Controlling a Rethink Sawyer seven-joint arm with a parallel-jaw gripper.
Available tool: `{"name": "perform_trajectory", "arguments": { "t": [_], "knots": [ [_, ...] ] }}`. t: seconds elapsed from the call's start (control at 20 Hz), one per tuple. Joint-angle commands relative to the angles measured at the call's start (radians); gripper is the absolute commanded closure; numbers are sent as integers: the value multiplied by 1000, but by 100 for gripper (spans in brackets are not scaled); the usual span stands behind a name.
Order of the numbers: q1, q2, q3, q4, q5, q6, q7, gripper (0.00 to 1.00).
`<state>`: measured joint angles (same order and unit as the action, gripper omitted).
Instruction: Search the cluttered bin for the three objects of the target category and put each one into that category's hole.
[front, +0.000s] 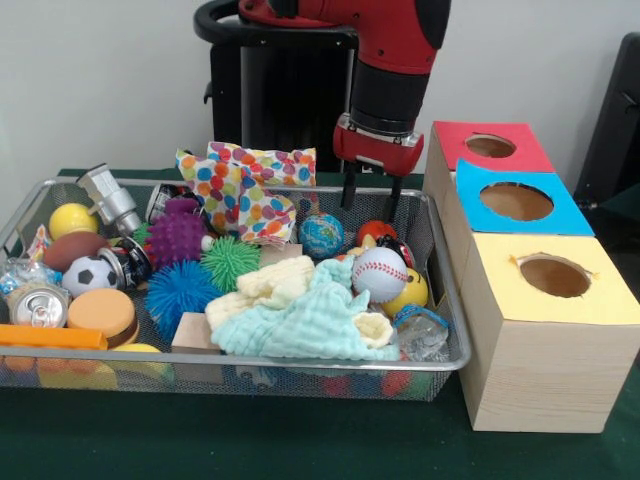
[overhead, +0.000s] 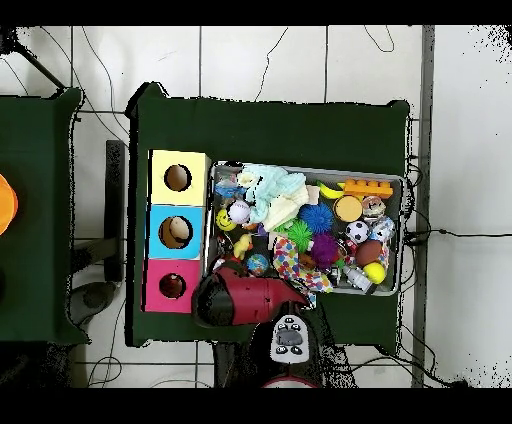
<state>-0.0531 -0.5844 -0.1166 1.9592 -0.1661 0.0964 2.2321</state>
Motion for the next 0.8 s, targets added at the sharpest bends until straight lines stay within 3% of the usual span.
{"name": "perform_trajectory", "arguments": {
  "t": [0.05, 0.8],
  "knots": [
    [-15, 18, 87, -28, 62, 14, 133, 0],
    [-57, 92, 100, -107, 31, -46, 98, 0]
  ]
}}
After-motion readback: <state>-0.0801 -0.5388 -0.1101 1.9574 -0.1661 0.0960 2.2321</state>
